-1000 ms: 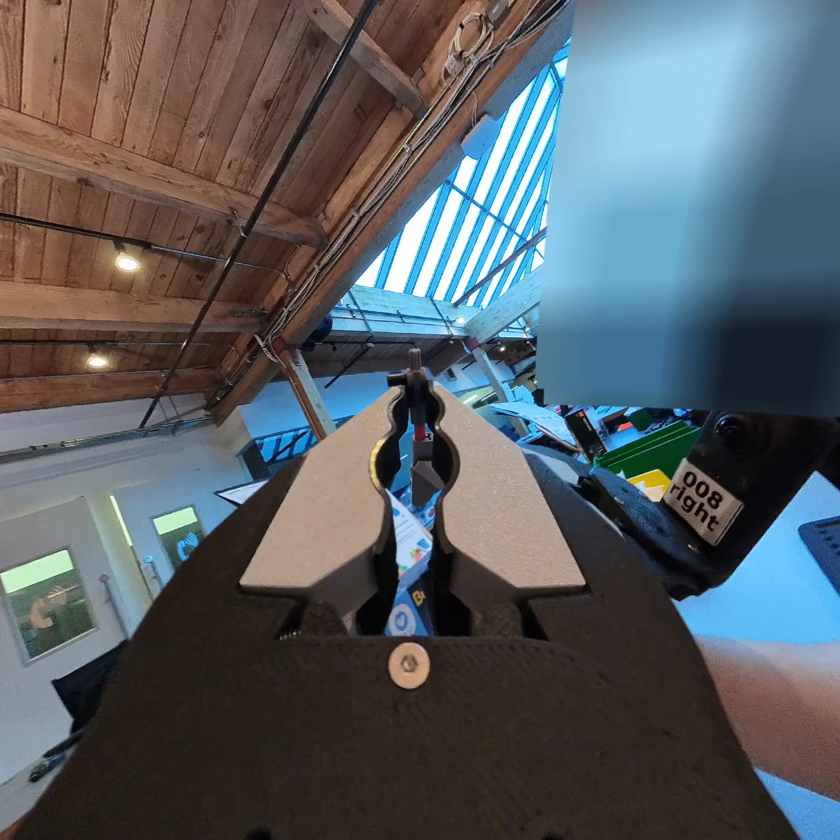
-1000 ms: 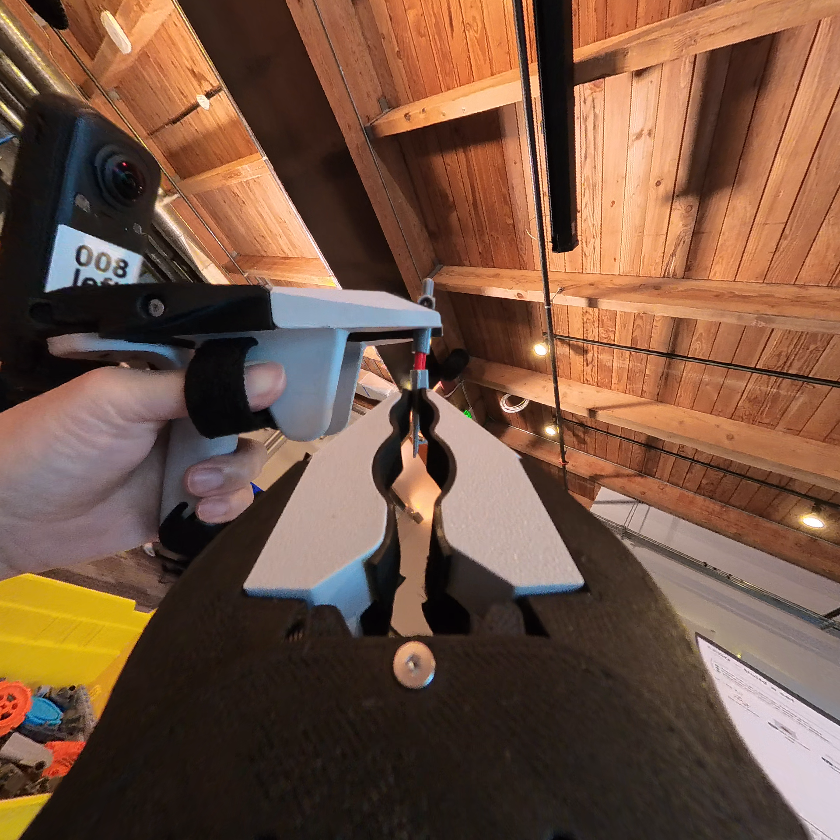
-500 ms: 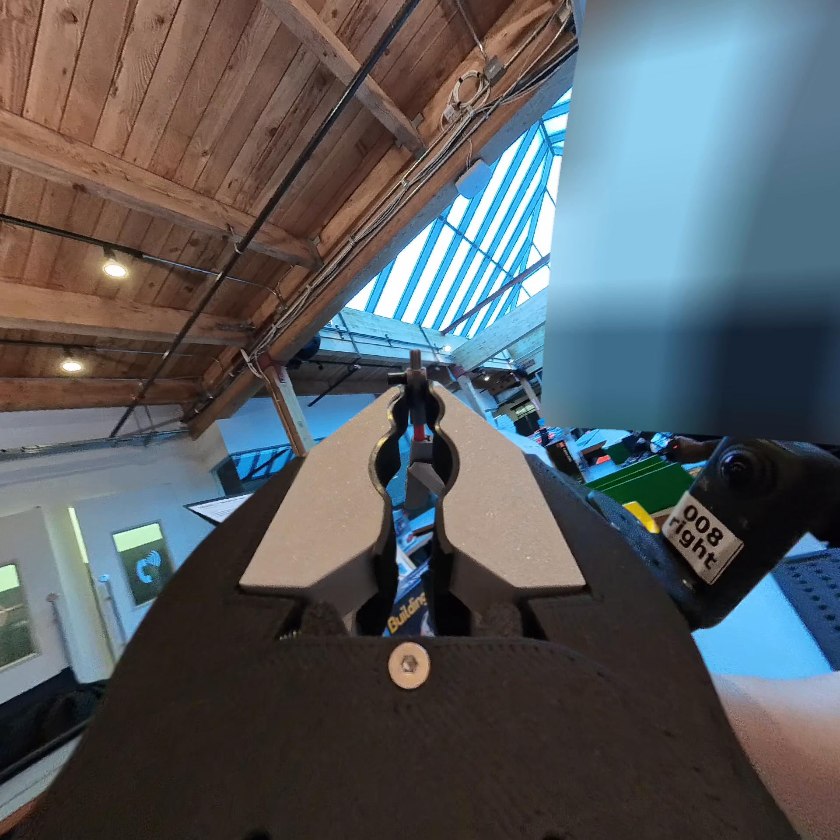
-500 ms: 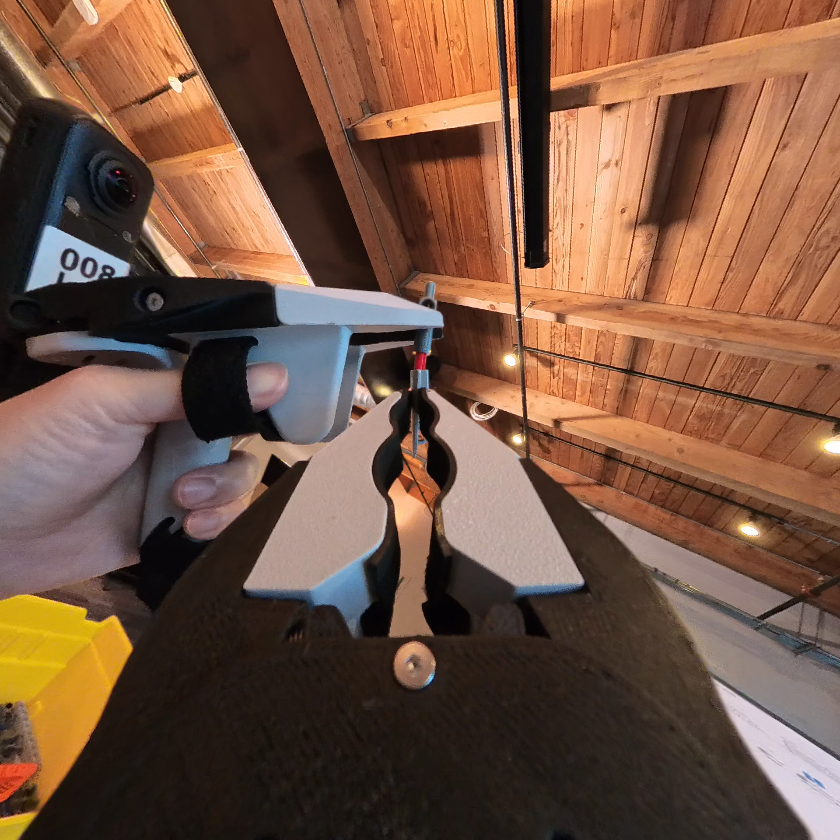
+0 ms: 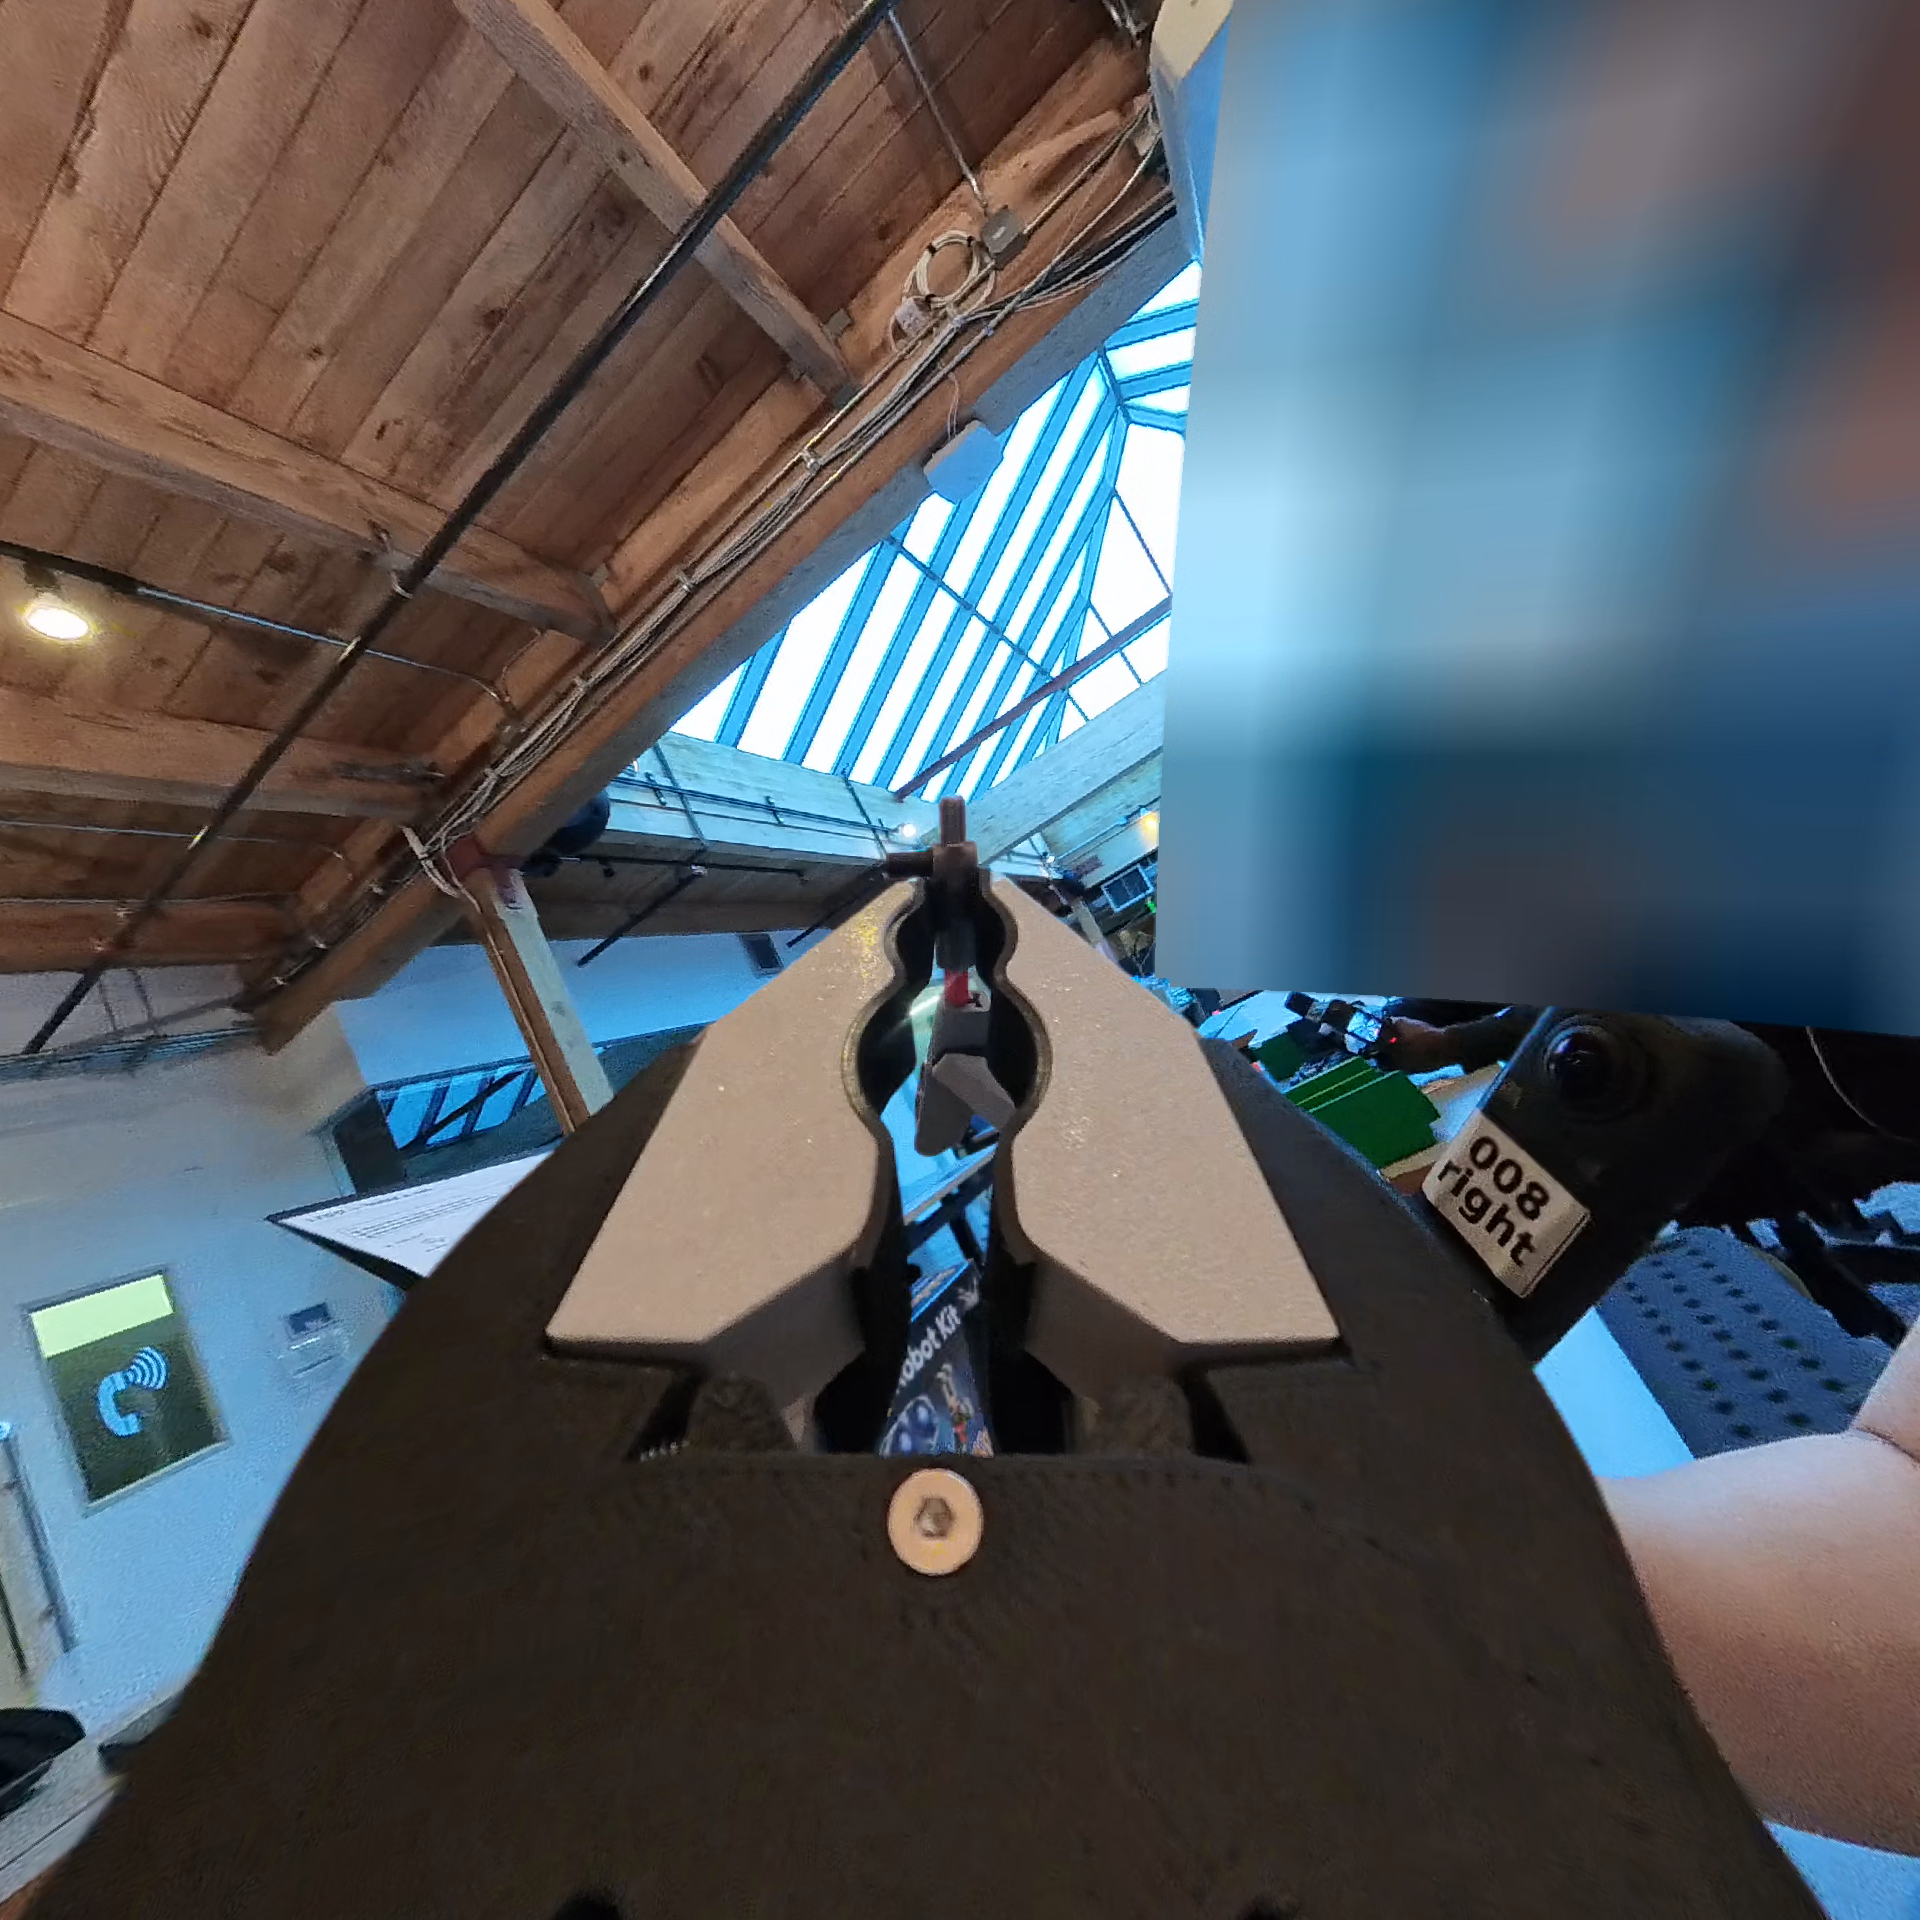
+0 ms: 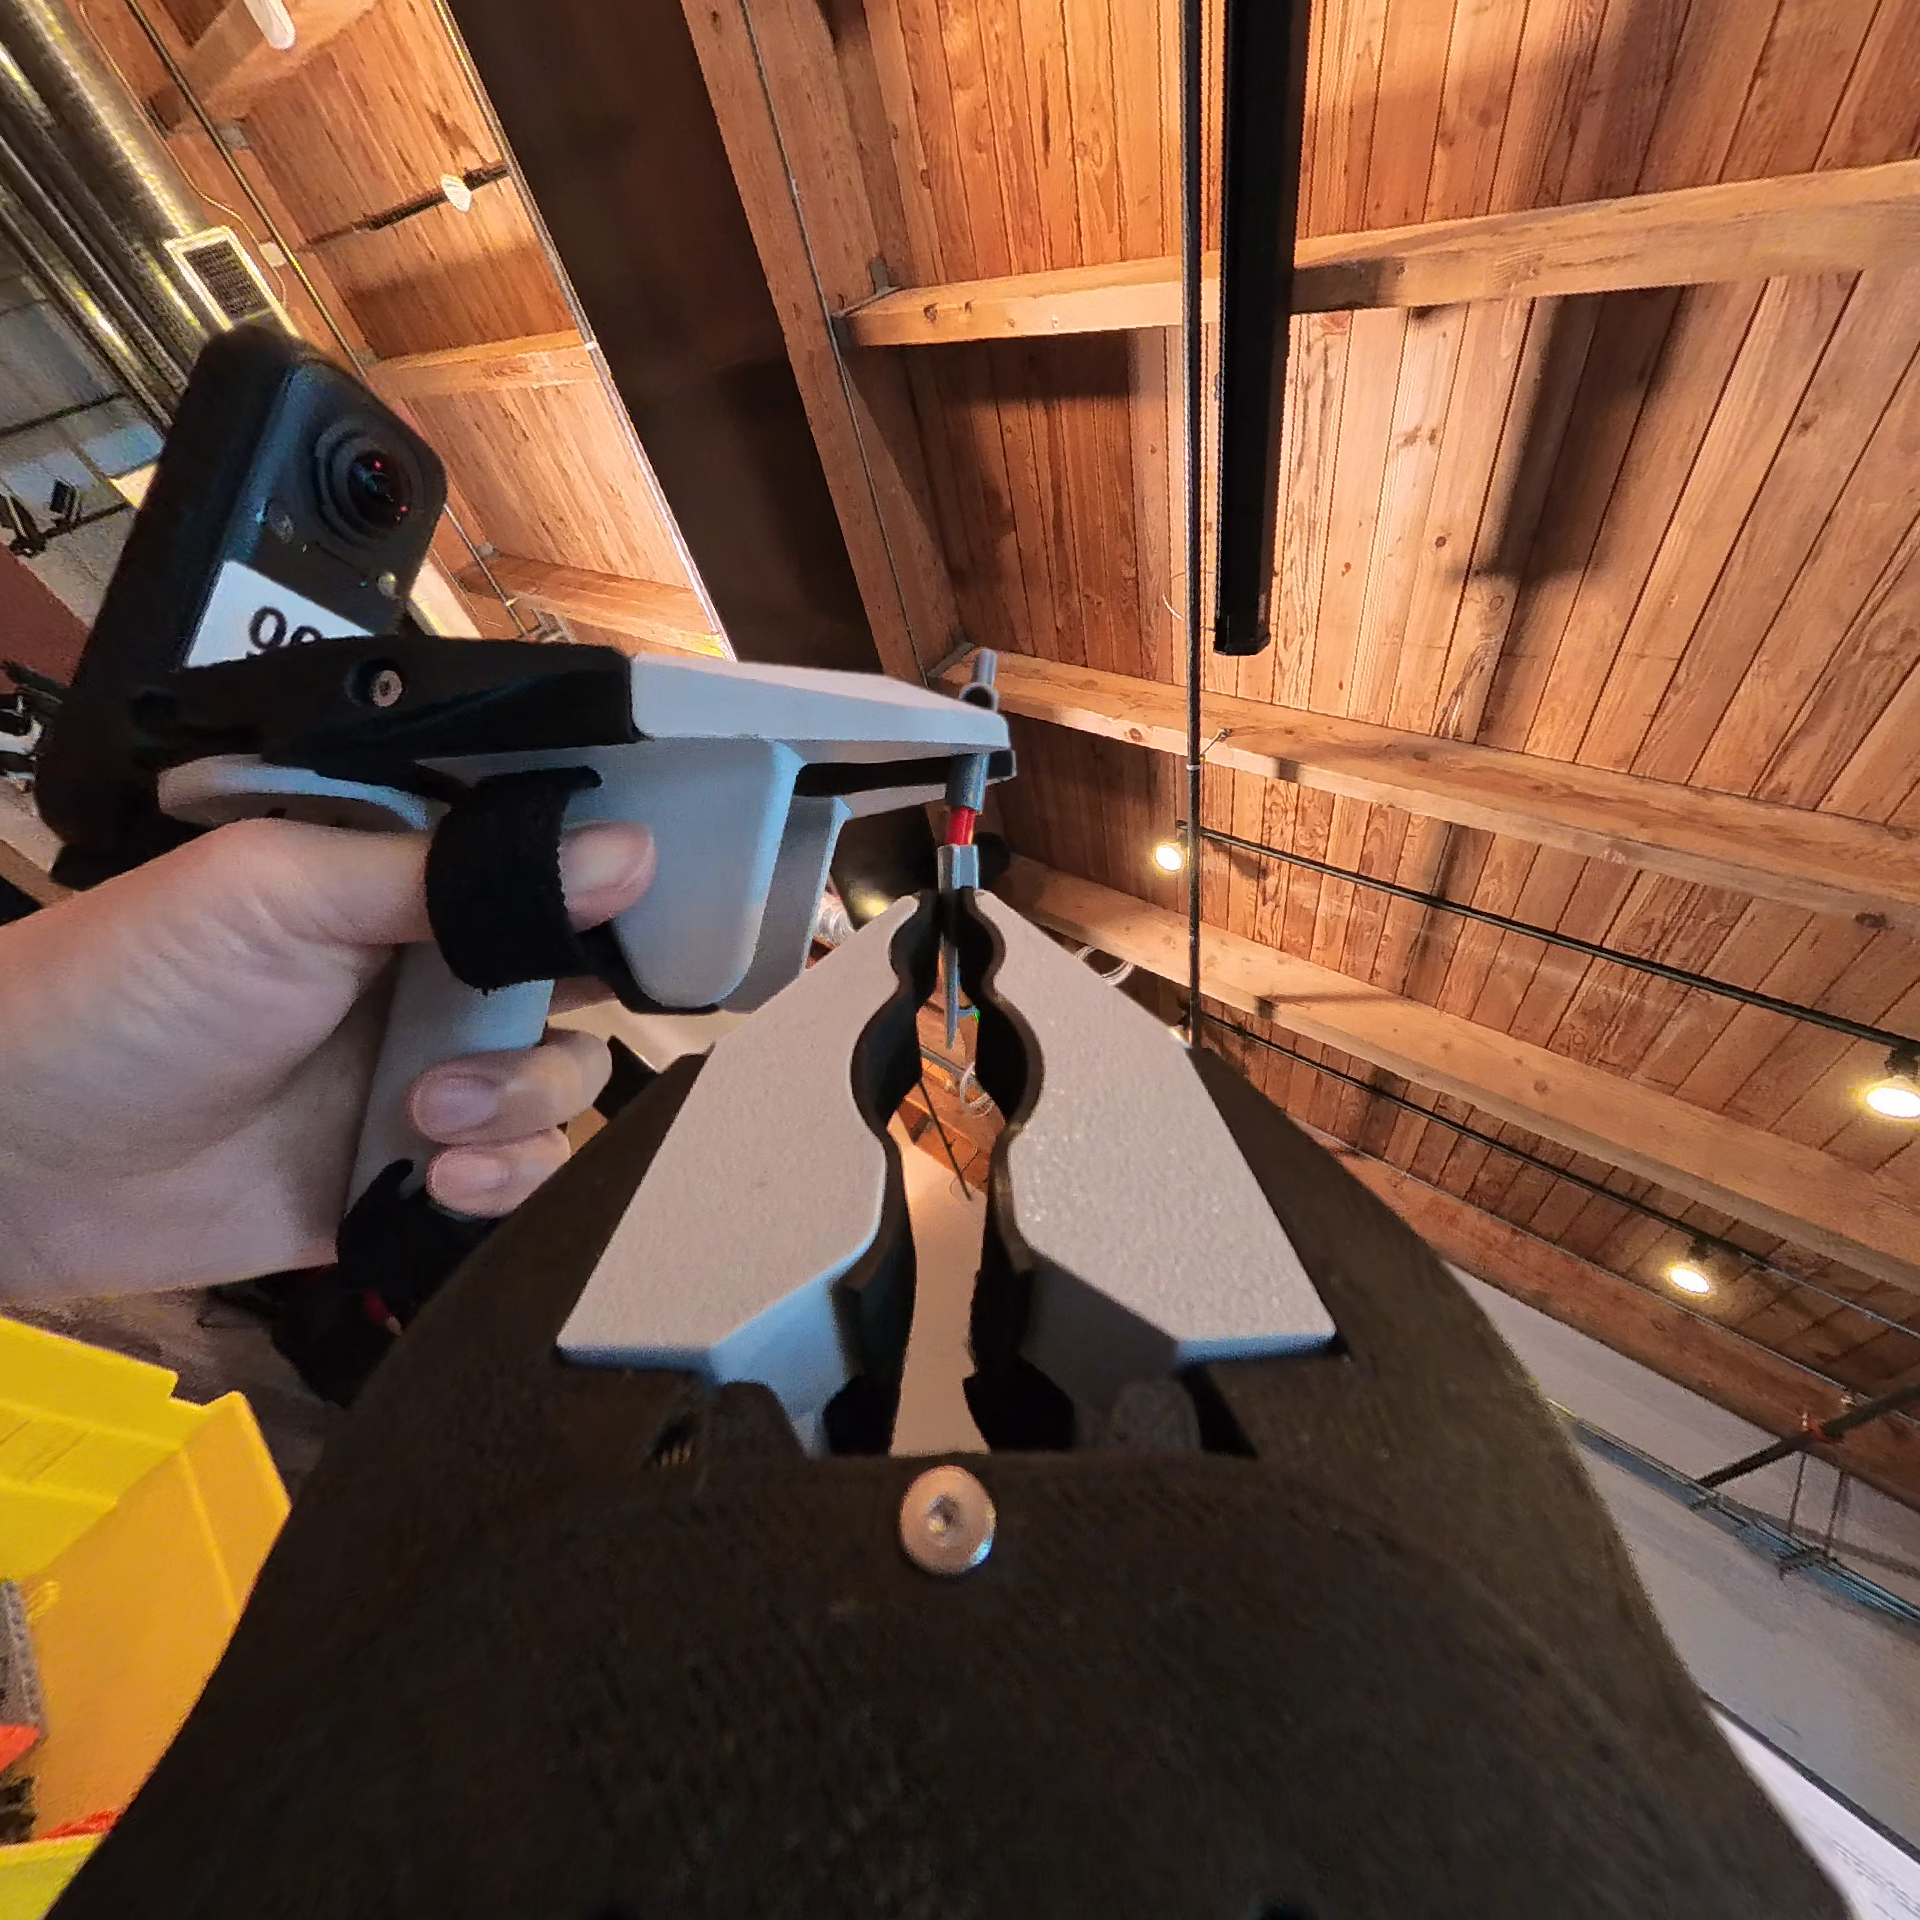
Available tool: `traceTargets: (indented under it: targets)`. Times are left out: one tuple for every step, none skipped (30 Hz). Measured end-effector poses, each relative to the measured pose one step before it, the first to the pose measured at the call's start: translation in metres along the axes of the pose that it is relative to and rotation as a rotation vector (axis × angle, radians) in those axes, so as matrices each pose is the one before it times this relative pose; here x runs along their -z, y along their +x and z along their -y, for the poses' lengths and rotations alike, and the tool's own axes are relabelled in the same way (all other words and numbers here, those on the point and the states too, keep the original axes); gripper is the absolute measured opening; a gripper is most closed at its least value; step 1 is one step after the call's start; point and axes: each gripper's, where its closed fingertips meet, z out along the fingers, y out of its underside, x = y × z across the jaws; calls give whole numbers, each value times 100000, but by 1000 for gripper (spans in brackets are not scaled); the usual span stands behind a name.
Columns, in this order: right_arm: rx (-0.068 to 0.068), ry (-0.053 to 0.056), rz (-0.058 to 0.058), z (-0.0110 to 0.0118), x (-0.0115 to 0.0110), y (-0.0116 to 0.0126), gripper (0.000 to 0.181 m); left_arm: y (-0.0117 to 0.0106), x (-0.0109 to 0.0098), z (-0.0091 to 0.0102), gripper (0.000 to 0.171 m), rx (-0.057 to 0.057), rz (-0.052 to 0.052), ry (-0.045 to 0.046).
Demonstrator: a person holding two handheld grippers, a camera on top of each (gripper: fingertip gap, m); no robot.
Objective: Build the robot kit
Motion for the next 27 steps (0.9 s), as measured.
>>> traceTargets:
  targets:
    - [-724, -550, -333, -63, -40, 43, 0, -94, -6, -10, 5, -68, 899, 678]
    - [-762, -497, -645, -50, -30, 64, 0, -89, -56, -23, 5, -317, 1450, 738]
    - [-904, -541, -774, -79, -25, 86, 0, -102, -83, -39, 5, -587, 1920, 643]
    - [-1423, -934, -777, -141, -35, 108, 0, -114, -110, -91, 5, -1048, 2323, 375]
    - [-1691, -938, -775, -138, -35, 88, 0, -122, -92, -109, 5, -835, 2121, 247]
    - [-1489, -619, -746, -83, -28, 45, 0, -88, -58, -59, 5, 115, 1301, 571]
    - [-876, -1065, -646, -110, -75, -14, 0, -149, 13, -25, 5, 1042, 1020, 665]
    - [-290, -1761, -858, -158, -104, -26, 0, -214, 49, -34, 5, 698, 1288, 667]
    - [-90, -1534, -849, -133, -98, -54, 0, -192, 70, -37, 5, 30, 1220, 664]
    - [-755, -924, -642, -71, -81, -90, 0, -142, 77, 17, 5, 127, 982, 840]
    - [-1752, -966, -664, -82, -72, -56, 0, -122, 37, 0, 5, 300, 987, 791]
    - [-1914, -596, -493, -66, -40, -41, 0, -101, 31, -7, 5, 632, 752, 734]
    - [-1052, -610, -439, -79, -41, -38, 0, -108, 33, -14, 5, 753, 656, 758]
    - [-168, -984, -589, -133, -29, 5, 0, -119, 16, -78, 5, 611, 665, 413]
    - [-238, -674, -359, -99, -17, 6, 0, -113, 7, -78, 5, 1169, 269, 76]
    - [-962, -593, 215, -61, -43, -61, 0, -128, 56, -2, 5, 1293, 458, 351]
    - [-1265, -835, -132, -46, -42, -23, 0, -81, 53, 14, 5, 446, 482, 840]
    - [-751, -957, -425, -88, -50, -27, 0, -103, 35, -11, 5, 463, 610, 462]
    - [-298, -1198, -414, -122, -69, -49, 0, -149, 47, -16, 5, 2, 1058, 340]
    - [-322, -1101, -482, -106, -57, -16, 0, -122, 42, -43, 5, -484, 903, 315]
    - [-776, -737, -308, -92, -30, -17, 0, -115, 27, -48, 5, 66, 552, 29]
    - [-1098, -809, -129, -122, -44, -6, 0, -115, 8, -75, 5, 511, 514, -202]
    - [-1151, -878, 114, -126, -41, -8, 0, -147, 34, -72, 5, 660, 689, -158]
    - [-760, -425, -1, -54, -22, -7, 0, -107, 42, -21, 5, 1012, 524, 614]
    - [-618, -578, -458, -81, -5, 40, 0, -100, 27, -24, 5, 1873, 432, 795]
    - [-1137, -507, -385, -64, -16, 20, 0, -81, -2, -32, 5, 2020, 376, 831]
    - [-1325, -747, -227, -117, -34, 27, 0, -121, 12, -59, 5, 1417, 530, 505]
